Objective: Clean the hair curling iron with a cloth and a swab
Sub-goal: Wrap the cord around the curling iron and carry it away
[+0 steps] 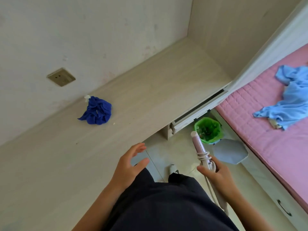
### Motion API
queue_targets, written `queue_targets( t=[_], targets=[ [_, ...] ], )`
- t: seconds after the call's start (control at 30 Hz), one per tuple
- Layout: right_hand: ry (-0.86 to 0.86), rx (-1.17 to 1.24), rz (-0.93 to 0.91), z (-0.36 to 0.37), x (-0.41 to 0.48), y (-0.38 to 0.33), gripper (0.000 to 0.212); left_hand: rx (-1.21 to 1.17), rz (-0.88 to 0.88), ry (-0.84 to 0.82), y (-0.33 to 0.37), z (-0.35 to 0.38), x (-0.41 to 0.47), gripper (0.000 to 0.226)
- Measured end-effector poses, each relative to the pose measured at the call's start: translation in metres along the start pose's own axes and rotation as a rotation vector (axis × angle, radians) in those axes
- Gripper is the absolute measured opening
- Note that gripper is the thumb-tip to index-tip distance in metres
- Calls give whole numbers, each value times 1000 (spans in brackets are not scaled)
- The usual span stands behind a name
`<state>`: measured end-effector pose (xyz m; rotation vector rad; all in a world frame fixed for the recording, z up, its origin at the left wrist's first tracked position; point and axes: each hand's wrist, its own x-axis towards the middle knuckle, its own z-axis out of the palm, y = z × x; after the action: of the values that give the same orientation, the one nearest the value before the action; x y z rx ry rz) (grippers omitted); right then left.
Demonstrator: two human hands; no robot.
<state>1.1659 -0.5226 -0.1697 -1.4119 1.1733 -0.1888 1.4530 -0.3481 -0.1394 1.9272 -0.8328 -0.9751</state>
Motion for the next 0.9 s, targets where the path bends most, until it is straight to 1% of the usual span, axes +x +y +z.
queue_targets(
  t=[0.1, 0.27, 0.4, 0.47, 0.53, 0.67, 0.77, 0.9],
  targets=[
    [94, 80, 24, -11, -20, 8, 35, -43, 42, -41, 11, 1, 0, 51],
    [226, 184, 9, 3, -28, -2, 40, -95, 80, -108, 9, -2, 17, 47],
    [330, 287, 19, 16, -24, -19, 37, -114, 116, -210, 14, -3, 43, 52],
    [365, 294, 4, 19, -25, -29, 39, -126, 141, -237, 19, -4, 60, 54],
    [445, 327, 6, 19, -29, -33, 44, -135, 162, -278, 24, -3, 75, 57],
    [670, 425, 72, 15, -48, -27, 42, -141, 203, -422, 34, 18, 92, 54],
    [785, 462, 119, 11, -79, -12, 45, -134, 229, -565, 49, 46, 97, 54],
    [954, 581, 182, 1, -125, 19, 48, -70, 291, -729, 75, 92, 102, 54]
  ],
)
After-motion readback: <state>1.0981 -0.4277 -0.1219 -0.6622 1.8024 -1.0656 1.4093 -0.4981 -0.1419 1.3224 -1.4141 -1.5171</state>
